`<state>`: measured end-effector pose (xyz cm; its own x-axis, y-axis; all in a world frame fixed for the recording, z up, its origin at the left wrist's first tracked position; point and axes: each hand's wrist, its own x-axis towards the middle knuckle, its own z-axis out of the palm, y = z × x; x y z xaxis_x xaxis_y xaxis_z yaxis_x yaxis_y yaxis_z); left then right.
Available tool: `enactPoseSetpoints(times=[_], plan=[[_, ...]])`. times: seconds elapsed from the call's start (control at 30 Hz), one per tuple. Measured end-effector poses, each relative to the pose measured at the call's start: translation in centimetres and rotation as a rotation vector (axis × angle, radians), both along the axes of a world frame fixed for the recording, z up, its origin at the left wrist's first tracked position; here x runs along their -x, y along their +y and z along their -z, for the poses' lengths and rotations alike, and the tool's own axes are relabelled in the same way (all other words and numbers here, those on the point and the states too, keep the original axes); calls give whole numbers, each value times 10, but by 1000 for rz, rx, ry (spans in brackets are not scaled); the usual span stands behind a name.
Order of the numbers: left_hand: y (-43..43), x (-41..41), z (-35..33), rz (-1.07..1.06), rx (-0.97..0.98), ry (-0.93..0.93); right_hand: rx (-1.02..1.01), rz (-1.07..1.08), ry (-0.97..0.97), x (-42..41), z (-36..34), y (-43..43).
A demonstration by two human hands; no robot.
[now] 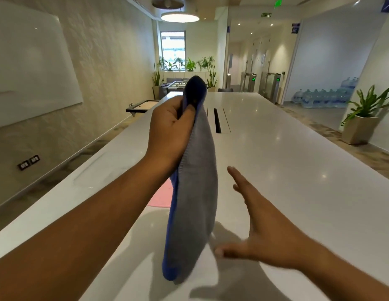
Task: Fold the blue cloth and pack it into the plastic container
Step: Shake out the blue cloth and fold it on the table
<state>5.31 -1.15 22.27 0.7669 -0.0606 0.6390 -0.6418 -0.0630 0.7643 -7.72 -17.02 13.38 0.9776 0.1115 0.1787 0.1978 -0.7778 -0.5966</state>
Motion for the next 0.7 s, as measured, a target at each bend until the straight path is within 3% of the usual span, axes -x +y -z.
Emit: enactPoseSetpoints(times=[0.1,0.27,0.47,0.6,0.7], plan=[[-5,1,-5,-111,-35,-66,86,7,-16,19,2,34],[-16,2,-25,-146,37,66,151,68,7,1,13,61],[-15,-5,-34,-91,118,191,-119,275,-535,-35,26,33],[0,-17,-36,-122,122,152,-324,190,-642,-38,1,-8],[10,-23,-38,-137,93,157,-330,201,-692,-44,-34,-36]])
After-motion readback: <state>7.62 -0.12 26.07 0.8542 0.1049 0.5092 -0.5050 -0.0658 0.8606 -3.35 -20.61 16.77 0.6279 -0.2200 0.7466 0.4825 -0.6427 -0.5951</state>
